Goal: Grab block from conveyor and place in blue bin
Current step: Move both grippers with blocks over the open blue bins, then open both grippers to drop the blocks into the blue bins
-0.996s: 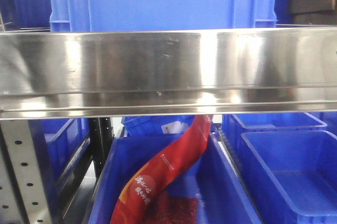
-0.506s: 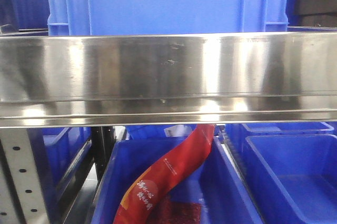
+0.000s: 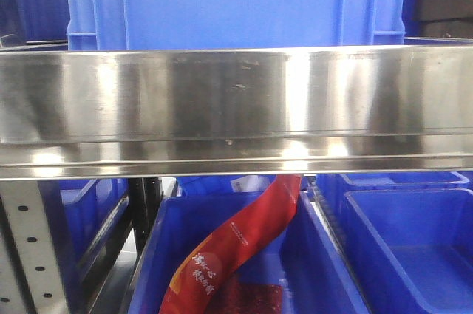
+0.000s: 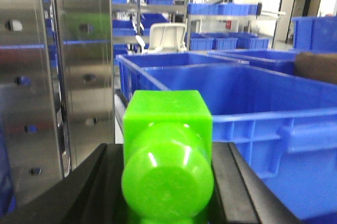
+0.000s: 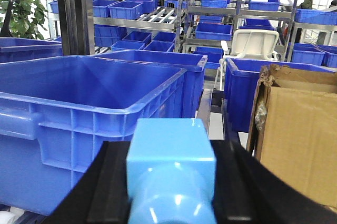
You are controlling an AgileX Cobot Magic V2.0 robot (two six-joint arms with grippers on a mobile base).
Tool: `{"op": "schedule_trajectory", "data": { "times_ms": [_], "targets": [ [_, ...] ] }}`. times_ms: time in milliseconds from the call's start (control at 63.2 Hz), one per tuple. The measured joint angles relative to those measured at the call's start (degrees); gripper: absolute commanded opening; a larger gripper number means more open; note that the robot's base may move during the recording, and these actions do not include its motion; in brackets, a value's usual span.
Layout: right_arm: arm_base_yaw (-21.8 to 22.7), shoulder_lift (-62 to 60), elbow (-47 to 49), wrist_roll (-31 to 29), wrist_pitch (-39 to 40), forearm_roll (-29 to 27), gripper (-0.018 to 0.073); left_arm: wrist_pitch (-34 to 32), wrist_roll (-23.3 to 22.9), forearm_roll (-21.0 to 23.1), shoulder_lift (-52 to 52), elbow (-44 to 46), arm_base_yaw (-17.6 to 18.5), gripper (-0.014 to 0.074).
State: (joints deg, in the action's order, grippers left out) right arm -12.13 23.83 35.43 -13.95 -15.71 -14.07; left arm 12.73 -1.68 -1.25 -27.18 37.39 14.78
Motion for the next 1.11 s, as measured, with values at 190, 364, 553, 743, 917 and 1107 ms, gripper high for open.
{"op": "schedule_trajectory", "data": {
  "times_ms": [190, 364, 553, 743, 917, 1107],
  "targets": [
    [0.0, 0.0, 0.0, 0.0, 0.22, 0.0, -0.0162, -1.52, 0.0, 0.0, 0.0, 0.0, 0.0, -0.0111],
    [0.0, 0.28, 0.0, 0.0, 1.83, 0.0, -0.0162, -1.64, 0.0, 0.21, -0.39, 0.23, 0.0, -0.0111],
    [-0.24, 6.72, 5.88, 0.0, 0.29, 0.0, -0.0162, -1.64, 0.12, 0.33, -6.22, 6.48, 0.85, -0.0111],
    [-2.92, 18.66, 16.05, 0.0, 0.07, 0.0, -0.0162, -1.75, 3.71, 0.33, -17.64, 15.84, 8.1, -0.0111],
    [-6.48, 29.39, 24.93, 0.0, -0.04, 0.0, -0.0162, -2.71, 4.48, 0.59, -30.3, 24.29, 12.99, -0.0111],
    [-10.43, 40.56, 33.19, 0.0, 0.09, 0.0, -0.0162, -3.25, 4.69, 4.24, -42.91, 33.48, 13.34, -0.0111]
  ]
}}
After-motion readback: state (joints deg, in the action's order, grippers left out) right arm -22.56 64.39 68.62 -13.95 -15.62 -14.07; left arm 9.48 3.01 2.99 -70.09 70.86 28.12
